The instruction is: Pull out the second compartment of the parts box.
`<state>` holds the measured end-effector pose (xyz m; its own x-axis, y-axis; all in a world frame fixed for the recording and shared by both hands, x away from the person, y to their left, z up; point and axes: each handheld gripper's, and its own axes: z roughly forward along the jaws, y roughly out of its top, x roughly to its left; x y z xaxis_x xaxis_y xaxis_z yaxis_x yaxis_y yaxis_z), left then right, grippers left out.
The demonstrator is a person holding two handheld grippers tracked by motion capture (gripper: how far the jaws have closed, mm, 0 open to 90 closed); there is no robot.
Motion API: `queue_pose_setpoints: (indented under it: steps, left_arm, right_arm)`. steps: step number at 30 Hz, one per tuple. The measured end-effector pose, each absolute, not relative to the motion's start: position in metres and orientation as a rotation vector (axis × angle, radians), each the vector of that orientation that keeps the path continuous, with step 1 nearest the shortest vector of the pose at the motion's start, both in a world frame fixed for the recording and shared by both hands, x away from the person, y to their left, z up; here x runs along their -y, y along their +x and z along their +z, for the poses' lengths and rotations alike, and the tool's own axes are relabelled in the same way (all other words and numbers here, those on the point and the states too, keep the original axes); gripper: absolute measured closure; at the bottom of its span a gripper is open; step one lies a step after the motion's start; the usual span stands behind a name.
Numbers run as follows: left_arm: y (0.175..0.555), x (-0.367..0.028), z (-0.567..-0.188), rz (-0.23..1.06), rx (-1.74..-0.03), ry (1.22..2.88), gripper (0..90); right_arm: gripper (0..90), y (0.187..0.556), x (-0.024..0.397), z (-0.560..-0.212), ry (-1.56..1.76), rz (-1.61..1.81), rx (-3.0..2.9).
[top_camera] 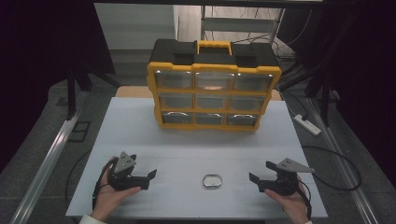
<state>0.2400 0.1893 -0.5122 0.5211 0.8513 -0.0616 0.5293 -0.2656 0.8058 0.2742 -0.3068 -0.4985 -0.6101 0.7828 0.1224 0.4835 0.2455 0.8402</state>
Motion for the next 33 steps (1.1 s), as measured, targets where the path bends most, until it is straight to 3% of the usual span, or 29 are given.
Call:
queue_pose_setpoints:
  steps: [33]
  left_arm:
    - [0.2439,-0.1951,-0.5147,0.523,-1.133,1.943,5.7]
  right_arm:
    - [11.7,0.2772,0.3049,-0.5015,1.173,1.297,-2.219]
